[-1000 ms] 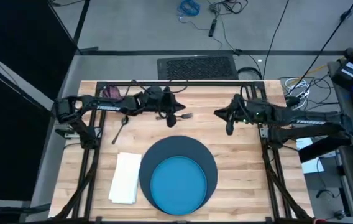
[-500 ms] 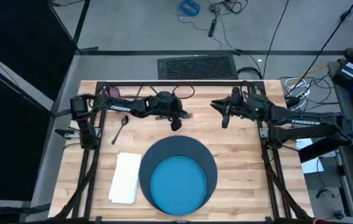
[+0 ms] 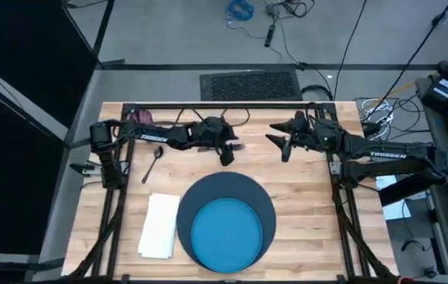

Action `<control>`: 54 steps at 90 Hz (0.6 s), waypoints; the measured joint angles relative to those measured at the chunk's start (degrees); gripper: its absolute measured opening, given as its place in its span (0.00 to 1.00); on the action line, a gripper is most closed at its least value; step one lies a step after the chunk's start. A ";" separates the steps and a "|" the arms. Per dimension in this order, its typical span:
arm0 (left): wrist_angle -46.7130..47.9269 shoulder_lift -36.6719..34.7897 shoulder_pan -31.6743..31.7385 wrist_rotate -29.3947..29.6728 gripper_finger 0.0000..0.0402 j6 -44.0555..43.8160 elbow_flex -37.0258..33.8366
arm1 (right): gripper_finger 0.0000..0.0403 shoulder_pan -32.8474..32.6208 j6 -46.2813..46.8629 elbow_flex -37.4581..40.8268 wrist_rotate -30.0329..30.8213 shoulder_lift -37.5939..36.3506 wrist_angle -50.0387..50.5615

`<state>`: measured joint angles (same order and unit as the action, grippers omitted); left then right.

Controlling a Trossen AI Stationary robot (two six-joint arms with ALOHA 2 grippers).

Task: Set table place
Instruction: Put the fork on the white table napkin

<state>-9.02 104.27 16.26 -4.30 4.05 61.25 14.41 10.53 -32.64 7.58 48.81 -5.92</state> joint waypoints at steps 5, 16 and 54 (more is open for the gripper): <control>4.22 0.00 -0.01 -0.02 0.34 0.81 0.00 | 0.48 0.00 0.21 0.00 -0.31 0.01 0.40; 12.36 0.00 0.72 0.03 0.34 0.84 0.00 | 0.48 -0.37 0.19 0.00 -0.91 0.12 0.88; 18.57 0.00 3.51 1.65 0.34 5.77 4.55 | 0.48 -0.37 0.38 0.00 -2.04 0.12 0.66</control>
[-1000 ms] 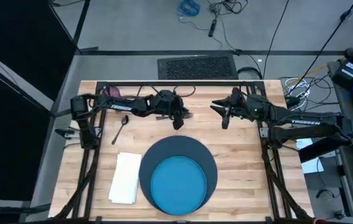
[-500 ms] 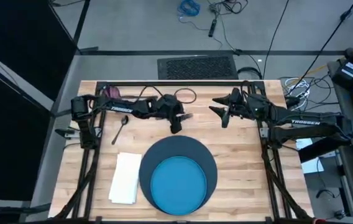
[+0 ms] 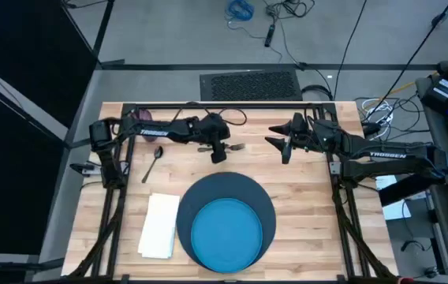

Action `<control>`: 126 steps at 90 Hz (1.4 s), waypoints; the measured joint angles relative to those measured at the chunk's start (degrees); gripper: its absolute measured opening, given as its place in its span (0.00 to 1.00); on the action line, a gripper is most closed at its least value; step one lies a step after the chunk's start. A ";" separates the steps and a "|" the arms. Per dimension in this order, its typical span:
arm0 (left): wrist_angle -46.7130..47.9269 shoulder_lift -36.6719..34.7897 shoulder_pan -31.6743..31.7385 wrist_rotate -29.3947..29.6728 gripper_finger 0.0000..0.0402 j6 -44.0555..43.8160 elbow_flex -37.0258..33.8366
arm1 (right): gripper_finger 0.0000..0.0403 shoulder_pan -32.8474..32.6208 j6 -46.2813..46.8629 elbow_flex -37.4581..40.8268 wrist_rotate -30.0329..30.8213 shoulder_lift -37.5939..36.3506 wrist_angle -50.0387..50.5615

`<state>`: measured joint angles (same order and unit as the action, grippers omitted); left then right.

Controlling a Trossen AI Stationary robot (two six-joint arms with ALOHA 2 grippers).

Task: Set table place
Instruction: Put the fork on the white table napkin

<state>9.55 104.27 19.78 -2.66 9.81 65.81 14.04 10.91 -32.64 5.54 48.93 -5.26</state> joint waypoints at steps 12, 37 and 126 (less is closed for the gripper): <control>0.71 0.02 0.76 -0.39 0.34 -0.45 0.30 | 0.48 0.00 -0.01 0.00 0.00 0.00 0.10; 4.11 4.38 2.06 -1.81 0.34 -0.49 2.35 | 0.48 -0.02 -0.02 0.00 -0.05 0.02 0.37; 15.68 11.41 1.96 -1.91 0.34 -0.34 9.41 | 0.48 0.00 -0.39 -0.04 -0.07 0.02 1.20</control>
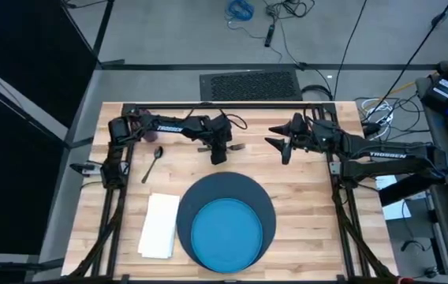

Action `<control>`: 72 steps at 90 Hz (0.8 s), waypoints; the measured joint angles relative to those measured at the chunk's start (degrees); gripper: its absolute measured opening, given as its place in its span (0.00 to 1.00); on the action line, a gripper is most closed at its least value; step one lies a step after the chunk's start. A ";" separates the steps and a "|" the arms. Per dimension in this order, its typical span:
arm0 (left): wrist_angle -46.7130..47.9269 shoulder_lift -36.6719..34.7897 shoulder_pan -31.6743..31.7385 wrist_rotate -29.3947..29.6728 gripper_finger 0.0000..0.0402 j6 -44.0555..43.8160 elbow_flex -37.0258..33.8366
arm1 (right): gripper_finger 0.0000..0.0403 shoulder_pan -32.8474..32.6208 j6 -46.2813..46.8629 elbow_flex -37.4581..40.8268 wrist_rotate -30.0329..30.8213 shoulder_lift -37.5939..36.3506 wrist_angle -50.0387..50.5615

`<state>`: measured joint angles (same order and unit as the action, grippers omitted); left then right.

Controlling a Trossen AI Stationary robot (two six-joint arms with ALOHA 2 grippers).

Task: Set table place
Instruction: Put the fork on the white table napkin

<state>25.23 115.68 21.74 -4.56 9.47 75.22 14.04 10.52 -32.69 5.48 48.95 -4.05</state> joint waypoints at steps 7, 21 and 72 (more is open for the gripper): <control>0.24 0.00 0.00 -0.02 0.34 0.55 0.00 | 0.48 0.00 0.02 0.00 0.00 0.00 -0.02; 0.72 0.00 0.00 0.12 0.34 1.69 0.00 | 0.48 0.00 0.07 0.00 0.00 0.00 0.00; 1.02 0.00 -0.02 0.18 0.01 3.27 0.00 | 0.48 0.00 0.17 0.00 0.00 0.00 -0.04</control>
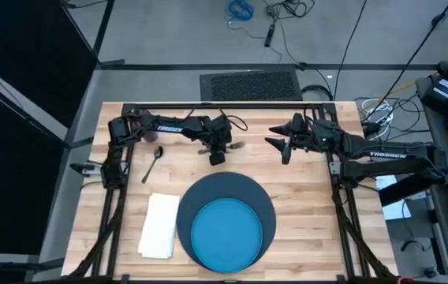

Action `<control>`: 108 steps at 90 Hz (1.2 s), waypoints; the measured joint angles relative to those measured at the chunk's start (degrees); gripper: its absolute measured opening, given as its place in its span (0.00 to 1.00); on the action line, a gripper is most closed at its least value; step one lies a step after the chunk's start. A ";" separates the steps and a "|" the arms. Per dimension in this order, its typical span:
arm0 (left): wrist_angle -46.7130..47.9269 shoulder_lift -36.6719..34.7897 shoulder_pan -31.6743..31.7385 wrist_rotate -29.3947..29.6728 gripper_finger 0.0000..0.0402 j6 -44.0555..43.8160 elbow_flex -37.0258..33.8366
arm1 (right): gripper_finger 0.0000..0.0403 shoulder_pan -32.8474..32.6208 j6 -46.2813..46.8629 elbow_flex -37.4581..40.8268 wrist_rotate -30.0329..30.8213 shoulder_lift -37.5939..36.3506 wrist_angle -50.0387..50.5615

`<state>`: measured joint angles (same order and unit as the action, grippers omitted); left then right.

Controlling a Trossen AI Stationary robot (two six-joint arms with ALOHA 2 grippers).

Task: Set table place
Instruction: Put the fork on the white table napkin

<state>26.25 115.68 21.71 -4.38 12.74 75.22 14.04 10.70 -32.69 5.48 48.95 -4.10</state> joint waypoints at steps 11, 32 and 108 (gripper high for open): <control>0.01 0.00 0.00 0.10 0.00 0.06 0.11 | 0.48 0.00 0.00 0.00 0.01 0.00 0.00; 4.58 -1.49 -0.41 1.03 0.00 0.01 6.42 | 0.48 0.00 0.00 0.00 0.00 0.00 0.02; 46.89 -28.97 -21.85 0.70 0.00 -51.52 9.98 | 0.48 0.13 -0.81 0.07 0.15 -12.72 7.91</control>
<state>73.14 86.70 -0.13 -3.68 -38.78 85.21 14.17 9.89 -32.62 5.63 36.23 3.81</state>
